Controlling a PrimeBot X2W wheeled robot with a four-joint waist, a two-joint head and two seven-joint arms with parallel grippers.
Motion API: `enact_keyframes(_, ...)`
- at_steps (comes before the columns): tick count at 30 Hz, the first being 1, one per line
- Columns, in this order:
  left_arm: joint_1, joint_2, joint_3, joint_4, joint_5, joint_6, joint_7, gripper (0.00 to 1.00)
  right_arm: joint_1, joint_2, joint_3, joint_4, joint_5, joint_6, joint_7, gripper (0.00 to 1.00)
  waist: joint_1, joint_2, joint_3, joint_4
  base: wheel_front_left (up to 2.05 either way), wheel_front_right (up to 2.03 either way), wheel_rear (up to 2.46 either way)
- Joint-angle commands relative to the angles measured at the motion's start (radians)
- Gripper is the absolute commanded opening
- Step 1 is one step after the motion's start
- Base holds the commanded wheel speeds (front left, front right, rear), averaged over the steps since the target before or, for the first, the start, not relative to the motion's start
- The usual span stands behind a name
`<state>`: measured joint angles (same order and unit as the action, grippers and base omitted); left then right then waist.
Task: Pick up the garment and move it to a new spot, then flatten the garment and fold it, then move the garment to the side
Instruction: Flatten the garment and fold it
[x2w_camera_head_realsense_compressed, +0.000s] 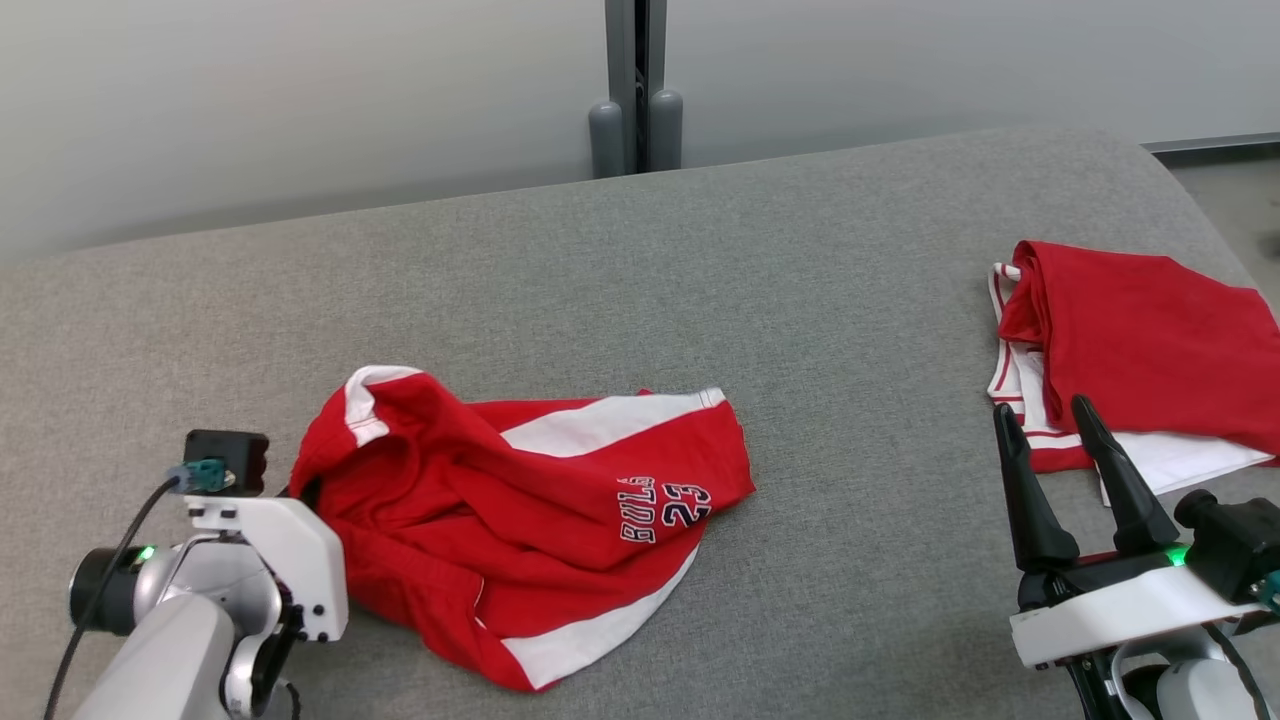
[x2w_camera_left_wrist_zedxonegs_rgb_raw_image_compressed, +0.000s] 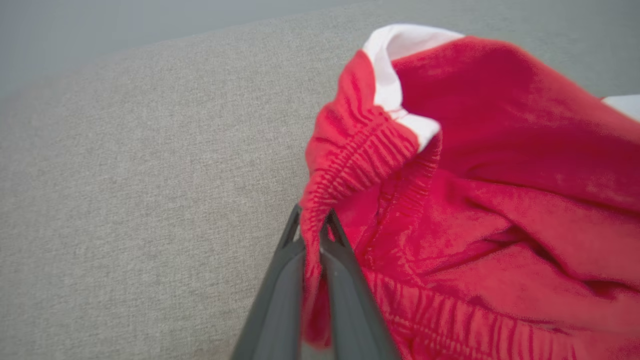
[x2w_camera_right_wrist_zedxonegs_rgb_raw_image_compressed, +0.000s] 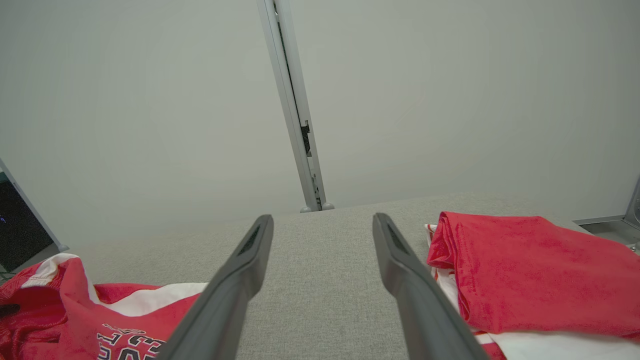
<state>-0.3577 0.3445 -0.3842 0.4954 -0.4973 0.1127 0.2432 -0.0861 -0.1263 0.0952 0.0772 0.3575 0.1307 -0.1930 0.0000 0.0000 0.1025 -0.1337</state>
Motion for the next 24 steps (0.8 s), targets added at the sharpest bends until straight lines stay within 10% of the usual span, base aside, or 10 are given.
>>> enact_keyframes(1,0.014,0.014,0.016,0.005,-0.015,0.005,0.001,0.04,0.004,-0.008,-0.004,-0.007,-0.005,0.000,0.005,1.00,0.0000,0.0000,0.004,0.006,0.00,0.00,0.00)
enact_keyframes(3,0.023,0.018,0.031,0.020,-0.030,0.005,-0.007,0.33,0.001,-0.009,-0.006,-0.011,-0.006,0.000,0.009,1.00,0.0000,0.0000,0.009,0.011,0.00,0.00,0.00)
enact_keyframes(5,0.029,0.018,0.042,0.041,-0.043,0.003,-0.017,1.00,-0.003,-0.010,-0.007,-0.014,-0.007,0.000,0.015,1.00,0.0000,0.0000,0.011,0.014,0.00,0.00,0.00)
enact_keyframes(24,0.080,0.005,0.020,-0.108,-0.033,0.007,-0.110,1.00,0.032,-0.006,-0.026,-0.017,-0.010,0.000,0.024,1.00,0.0000,0.0000,-0.050,0.051,0.00,0.00,0.00)
